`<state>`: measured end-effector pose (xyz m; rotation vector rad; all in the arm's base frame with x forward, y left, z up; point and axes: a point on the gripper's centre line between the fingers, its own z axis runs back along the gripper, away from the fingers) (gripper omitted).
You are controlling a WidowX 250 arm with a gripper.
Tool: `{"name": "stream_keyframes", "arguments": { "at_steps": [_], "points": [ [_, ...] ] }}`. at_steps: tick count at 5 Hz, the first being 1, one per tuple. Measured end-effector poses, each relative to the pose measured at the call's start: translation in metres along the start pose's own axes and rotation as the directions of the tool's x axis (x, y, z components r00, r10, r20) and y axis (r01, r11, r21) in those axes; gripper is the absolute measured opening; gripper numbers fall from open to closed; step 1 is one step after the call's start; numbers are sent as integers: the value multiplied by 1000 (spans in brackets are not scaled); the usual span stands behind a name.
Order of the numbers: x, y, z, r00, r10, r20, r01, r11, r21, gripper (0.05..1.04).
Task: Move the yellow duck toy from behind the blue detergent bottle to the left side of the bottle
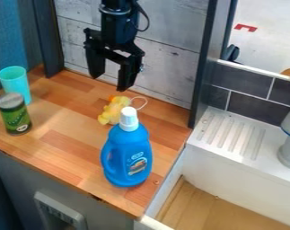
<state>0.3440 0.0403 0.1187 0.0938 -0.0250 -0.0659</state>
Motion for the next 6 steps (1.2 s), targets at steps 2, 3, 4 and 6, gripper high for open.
{"name": "stream_keyframes", "arguments": {
  "at_steps": [2, 3, 4, 6],
  "points": [
    [25, 10, -38, 991, 131, 36, -130, 991, -37, 1000],
    [29, 15, -66, 983, 179, -30, -179, 984, -6, 1001],
    [31, 12, -82, 979, 195, -53, -195, 981, -14, 1000],
    [31, 15, -101, 966, 248, -77, -247, 969, 23, 961]
  ]
}}
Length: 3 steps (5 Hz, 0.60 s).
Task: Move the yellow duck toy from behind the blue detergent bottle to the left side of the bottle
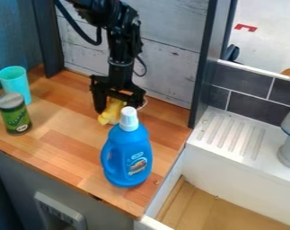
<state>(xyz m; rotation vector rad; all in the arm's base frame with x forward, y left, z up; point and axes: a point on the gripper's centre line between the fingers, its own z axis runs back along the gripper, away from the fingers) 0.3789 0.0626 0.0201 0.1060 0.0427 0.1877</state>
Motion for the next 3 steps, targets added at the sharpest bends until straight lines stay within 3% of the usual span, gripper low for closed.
{"name": "stream_keyframes", "arguments": {
  "at_steps": [1, 2, 3],
  "points": [
    [-2, -1, -7, 1000, 20, 9, -20, 1000, 0, 688],
    [-8, -2, -1, 999, 25, 25, -24, 999, -21, 514],
    [-13, 1, 43, 988, 32, 154, -26, 999, -43, 437]
  ]
}}
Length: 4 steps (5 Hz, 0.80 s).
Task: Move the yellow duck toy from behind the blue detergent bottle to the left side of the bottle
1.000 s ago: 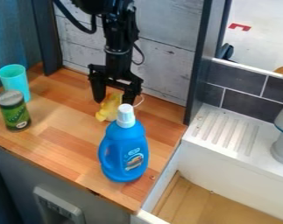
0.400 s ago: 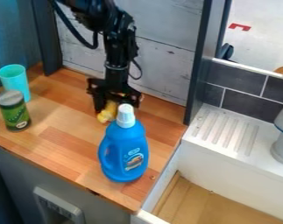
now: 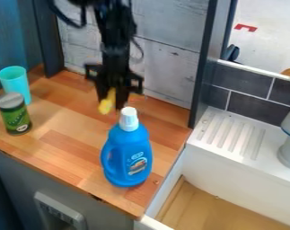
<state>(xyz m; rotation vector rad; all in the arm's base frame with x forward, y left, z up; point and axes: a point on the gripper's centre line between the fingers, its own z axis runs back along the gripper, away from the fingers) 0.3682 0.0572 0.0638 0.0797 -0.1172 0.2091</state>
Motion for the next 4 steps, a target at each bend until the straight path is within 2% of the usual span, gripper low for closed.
{"name": "stream_keyframes", "arguments": {
  "at_steps": [1, 2, 3, 4],
  "points": [
    [-17, 4, 24, 999, 15, 47, -15, 1000, 2, 437],
    [-51, 20, 27, 999, 28, -22, -27, 999, 32, 437],
    [-87, 39, 12, 991, 50, -121, -45, 998, 42, 437],
    [-108, 51, -1, 984, 50, -169, -41, 998, 55, 437]
  ]
}}
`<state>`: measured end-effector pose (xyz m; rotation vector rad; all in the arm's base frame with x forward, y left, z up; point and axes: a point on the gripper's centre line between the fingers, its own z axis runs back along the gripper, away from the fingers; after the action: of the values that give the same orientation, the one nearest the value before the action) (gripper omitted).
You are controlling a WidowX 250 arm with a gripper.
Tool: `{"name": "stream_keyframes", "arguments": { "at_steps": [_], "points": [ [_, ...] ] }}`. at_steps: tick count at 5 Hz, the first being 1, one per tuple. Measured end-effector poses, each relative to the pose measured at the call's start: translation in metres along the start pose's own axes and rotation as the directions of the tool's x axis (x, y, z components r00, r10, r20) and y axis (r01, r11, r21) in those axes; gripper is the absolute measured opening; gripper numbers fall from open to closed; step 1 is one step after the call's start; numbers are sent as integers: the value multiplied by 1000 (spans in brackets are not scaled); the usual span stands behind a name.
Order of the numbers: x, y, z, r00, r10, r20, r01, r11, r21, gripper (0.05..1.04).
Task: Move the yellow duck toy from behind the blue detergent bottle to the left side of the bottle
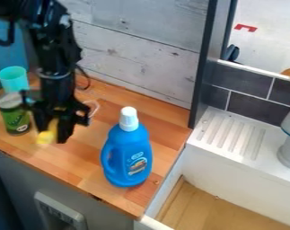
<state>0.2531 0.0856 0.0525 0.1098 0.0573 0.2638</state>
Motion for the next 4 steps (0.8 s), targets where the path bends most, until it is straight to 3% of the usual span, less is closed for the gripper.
{"name": "stream_keyframes", "arguments": {
  "at_steps": [1, 2, 4],
  "points": [
    [-2, 4, -19, 999, 24, -49, -22, 999, 34, 437],
    [-1, -1, -35, 997, 10, -77, -7, 999, 32, 437],
    [3, -18, -45, 998, -19, -60, 17, 999, -29, 474]
  ]
}}
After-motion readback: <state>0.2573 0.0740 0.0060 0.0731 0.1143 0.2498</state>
